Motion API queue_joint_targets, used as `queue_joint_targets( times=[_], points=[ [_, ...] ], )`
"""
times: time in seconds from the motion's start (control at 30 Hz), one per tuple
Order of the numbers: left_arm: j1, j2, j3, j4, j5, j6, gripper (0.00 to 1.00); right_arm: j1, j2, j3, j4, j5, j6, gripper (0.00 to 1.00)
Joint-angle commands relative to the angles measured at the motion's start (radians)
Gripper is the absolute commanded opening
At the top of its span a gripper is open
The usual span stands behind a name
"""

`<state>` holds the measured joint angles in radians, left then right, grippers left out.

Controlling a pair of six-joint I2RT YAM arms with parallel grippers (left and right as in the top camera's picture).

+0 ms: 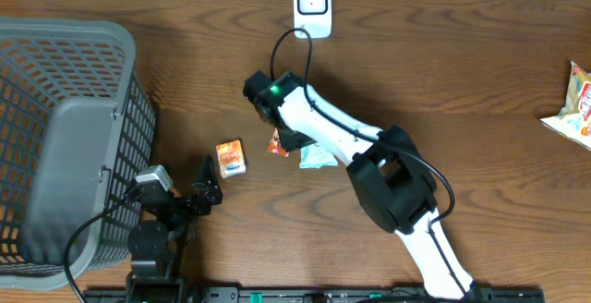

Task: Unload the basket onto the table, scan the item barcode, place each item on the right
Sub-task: 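Move the right gripper back toward the TOP bar and wipes, then grasp the mint-green wipes pack with the right gripper and lift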

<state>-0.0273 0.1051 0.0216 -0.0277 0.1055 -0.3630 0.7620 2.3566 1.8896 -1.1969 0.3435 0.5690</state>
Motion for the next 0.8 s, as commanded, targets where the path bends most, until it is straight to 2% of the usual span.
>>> queue_joint_targets(
  times=[0.0, 0.07, 0.13, 0.17, 0.3, 0.4, 0.5, 0.6, 0.67, 0.7, 0.77],
  points=[
    [0.005, 0.0, -0.018, -0.032, 0.009, -0.009, 0.98, 0.022, 0.013, -0.097, 0.051, 0.129, 0.036, 0.59],
    [0.005, 0.0, -0.018, -0.032, 0.009, -0.009, 0.98, 0.023, 0.013, -0.149, 0.064, 0.129, 0.037, 0.46],
    [0.005, 0.0, -0.018, -0.032, 0.009, -0.009, 0.98, 0.023, 0.013, -0.195, 0.064, 0.129, 0.037, 0.39],
    [0.005, 0.0, -0.018, -0.032, 0.01, -0.009, 0.98, 0.023, 0.013, -0.211, 0.064, 0.129, 0.037, 0.29],
    [0.005, 0.0, -0.018, -0.032, 0.009, -0.009, 0.98, 0.023, 0.013, -0.255, 0.064, 0.1, 0.037, 0.03],
    [0.005, 0.0, -0.018, -0.032, 0.009, -0.009, 0.98, 0.015, 0.012, -0.25, 0.069, 0.045, 0.001, 0.01],
    [0.005, 0.0, -0.018, -0.032, 0.009, -0.009, 0.98, -0.011, 0.0, -0.195, 0.035, -0.1, -0.14, 0.01],
    [0.005, 0.0, -0.018, -0.032, 0.009, -0.009, 0.98, -0.06, -0.047, -0.098, -0.037, -0.349, -0.305, 0.01],
    [0.005, 0.0, -0.018, -0.032, 0.009, -0.009, 0.98, -0.108, -0.093, -0.059, -0.056, -0.621, -0.458, 0.01],
    [0.005, 0.0, -0.018, -0.032, 0.009, -0.009, 0.98, -0.151, -0.126, -0.052, -0.061, -0.824, -0.571, 0.01],
    [0.005, 0.0, -0.018, -0.032, 0.009, -0.009, 0.98, -0.207, -0.154, -0.052, -0.083, -1.046, -0.708, 0.01]
  ],
)
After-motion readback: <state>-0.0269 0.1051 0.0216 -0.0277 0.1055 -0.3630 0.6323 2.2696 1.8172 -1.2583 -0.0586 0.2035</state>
